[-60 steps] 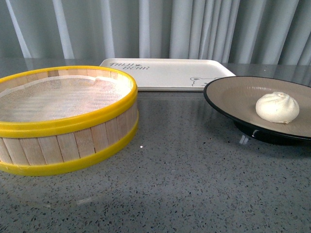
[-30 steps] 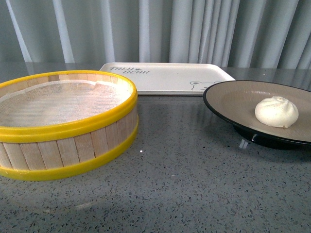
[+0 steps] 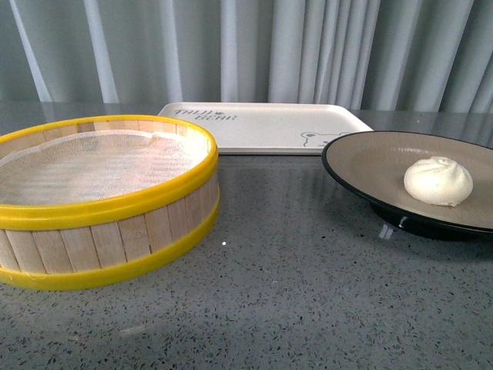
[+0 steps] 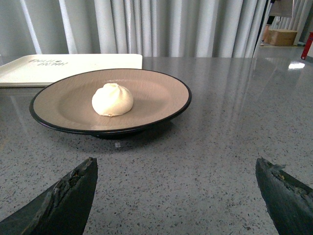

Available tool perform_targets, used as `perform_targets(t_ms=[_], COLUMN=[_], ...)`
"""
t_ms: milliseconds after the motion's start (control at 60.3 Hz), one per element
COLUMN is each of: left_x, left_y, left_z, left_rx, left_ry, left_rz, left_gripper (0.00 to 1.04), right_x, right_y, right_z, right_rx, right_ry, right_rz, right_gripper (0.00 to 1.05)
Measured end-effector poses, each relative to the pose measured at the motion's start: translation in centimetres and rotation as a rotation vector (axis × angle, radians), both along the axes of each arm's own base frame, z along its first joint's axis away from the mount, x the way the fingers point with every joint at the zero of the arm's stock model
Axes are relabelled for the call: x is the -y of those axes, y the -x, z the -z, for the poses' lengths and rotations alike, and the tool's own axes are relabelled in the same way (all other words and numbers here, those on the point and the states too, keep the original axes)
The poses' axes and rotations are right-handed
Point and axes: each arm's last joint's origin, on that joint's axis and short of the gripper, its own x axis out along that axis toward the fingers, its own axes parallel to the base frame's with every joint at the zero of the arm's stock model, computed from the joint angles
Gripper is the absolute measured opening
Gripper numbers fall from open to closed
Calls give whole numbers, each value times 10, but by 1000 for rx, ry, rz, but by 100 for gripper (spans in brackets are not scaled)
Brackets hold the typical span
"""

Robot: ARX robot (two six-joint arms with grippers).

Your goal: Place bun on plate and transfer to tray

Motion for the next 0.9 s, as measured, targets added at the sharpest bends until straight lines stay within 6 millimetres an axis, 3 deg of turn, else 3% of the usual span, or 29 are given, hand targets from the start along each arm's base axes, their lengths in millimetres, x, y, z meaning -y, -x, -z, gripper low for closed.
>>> perform_targets(t_ms=[116, 265, 348, 448, 514, 630, 779, 829, 895], left_x=[0, 0, 0, 0, 0, 0, 0, 0, 0], left_y=[0, 0, 0, 0, 0, 0, 0, 0, 0], left_z=[0, 0, 0, 0, 0, 0, 0, 0, 0], left_rx=[0, 0, 0, 0, 0, 0, 0, 0, 0], left_ry=[1, 0, 0, 0, 0, 0, 0, 0, 0], left_rz=[0, 0, 0, 0, 0, 0, 0, 0, 0], left_gripper=[6, 30, 52, 70, 80, 99, 98, 98, 98], right_x=[0, 0, 0, 0, -2, -9, -4, 8, 26], right_y=[0, 0, 0, 0, 0, -8, -30, -45, -61], right_z=[0, 0, 0, 0, -1, -17, -62, -79, -87], right_rx=[0, 0, 0, -9, -108, -82, 38, 38, -21], right_ry=[0, 0, 0, 8, 121, 223, 213, 158, 64], right_rz=[0, 0, 0, 12, 97, 101, 108, 114, 142], right_gripper=[96, 96, 96, 96, 96, 96, 96, 96, 96])
